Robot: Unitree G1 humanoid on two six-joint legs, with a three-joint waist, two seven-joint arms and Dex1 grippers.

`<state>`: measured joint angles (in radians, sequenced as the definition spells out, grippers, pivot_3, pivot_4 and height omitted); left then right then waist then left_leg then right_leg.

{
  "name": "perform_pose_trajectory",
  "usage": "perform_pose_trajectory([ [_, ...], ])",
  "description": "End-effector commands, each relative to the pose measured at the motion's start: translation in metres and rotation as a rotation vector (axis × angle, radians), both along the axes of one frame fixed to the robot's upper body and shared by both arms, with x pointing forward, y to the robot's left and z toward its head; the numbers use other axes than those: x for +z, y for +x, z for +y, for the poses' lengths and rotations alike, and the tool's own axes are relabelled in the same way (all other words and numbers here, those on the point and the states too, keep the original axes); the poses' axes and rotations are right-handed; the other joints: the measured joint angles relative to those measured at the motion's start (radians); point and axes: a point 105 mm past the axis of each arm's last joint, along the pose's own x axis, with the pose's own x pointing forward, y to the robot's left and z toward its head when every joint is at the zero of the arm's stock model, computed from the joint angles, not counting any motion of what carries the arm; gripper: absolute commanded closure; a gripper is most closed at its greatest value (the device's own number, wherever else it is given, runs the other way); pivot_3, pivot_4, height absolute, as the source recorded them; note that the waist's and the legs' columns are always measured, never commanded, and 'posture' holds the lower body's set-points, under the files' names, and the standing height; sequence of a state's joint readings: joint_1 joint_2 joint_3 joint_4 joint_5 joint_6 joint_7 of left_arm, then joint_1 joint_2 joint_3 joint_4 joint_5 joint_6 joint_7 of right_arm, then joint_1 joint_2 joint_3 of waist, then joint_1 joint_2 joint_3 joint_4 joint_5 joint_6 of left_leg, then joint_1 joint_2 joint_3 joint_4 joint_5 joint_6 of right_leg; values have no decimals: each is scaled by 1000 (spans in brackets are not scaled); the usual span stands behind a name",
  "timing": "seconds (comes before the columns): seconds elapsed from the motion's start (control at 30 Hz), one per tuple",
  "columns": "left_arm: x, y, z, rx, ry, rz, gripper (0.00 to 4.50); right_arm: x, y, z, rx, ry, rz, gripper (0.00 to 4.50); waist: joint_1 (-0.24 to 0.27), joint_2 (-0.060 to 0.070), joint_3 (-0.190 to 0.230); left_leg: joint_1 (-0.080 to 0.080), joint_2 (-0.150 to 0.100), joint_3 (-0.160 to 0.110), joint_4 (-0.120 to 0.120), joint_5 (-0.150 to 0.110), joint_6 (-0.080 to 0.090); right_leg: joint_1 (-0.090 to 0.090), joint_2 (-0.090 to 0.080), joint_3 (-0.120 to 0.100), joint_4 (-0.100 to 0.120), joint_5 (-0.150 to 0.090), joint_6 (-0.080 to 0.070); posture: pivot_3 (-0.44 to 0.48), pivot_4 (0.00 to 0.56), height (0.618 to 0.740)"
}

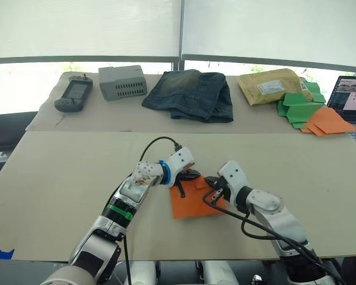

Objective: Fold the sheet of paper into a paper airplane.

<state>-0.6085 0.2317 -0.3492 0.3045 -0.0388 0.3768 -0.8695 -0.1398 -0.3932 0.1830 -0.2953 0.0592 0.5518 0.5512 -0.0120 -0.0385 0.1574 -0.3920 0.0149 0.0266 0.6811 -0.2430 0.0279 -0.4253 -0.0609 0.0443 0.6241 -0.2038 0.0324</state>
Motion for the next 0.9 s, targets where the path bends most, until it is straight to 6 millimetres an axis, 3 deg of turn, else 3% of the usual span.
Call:
perform_pose_trajectory([
  [0.03,1,8,8,53,3,-4,4500,-9,-1,-2,-15,-7,24,4491,0,0,0,0,0,0,0,0,0,0,0,0,0,0,0,0,150,722],
  [0.23,-4,22,31,136,48,-9,4500,-20,-4,-5,-27,-22,69,4491,-2,0,0,3,0,-1,0,0,0,1,1,0,1,0,1,0,150,722],
  [0.5,-4,30,62,209,104,-12,4500,-19,-1,-9,-29,-23,70,4491,-4,0,0,4,1,-1,0,0,0,2,1,0,1,0,0,0,150,722],
  [0.77,36,39,83,323,-96,-27,4500,-9,1,2,33,-5,26,4491,-6,0,0,3,2,-1,0,0,0,1,2,0,2,0,0,0,150,722],
  [0.9,56,26,96,365,-213,75,4500,-5,5,9,57,10,7,4491,-9,-1,0,1,2,-2,0,0,0,-1,1,0,1,0,0,0,150,722],
])
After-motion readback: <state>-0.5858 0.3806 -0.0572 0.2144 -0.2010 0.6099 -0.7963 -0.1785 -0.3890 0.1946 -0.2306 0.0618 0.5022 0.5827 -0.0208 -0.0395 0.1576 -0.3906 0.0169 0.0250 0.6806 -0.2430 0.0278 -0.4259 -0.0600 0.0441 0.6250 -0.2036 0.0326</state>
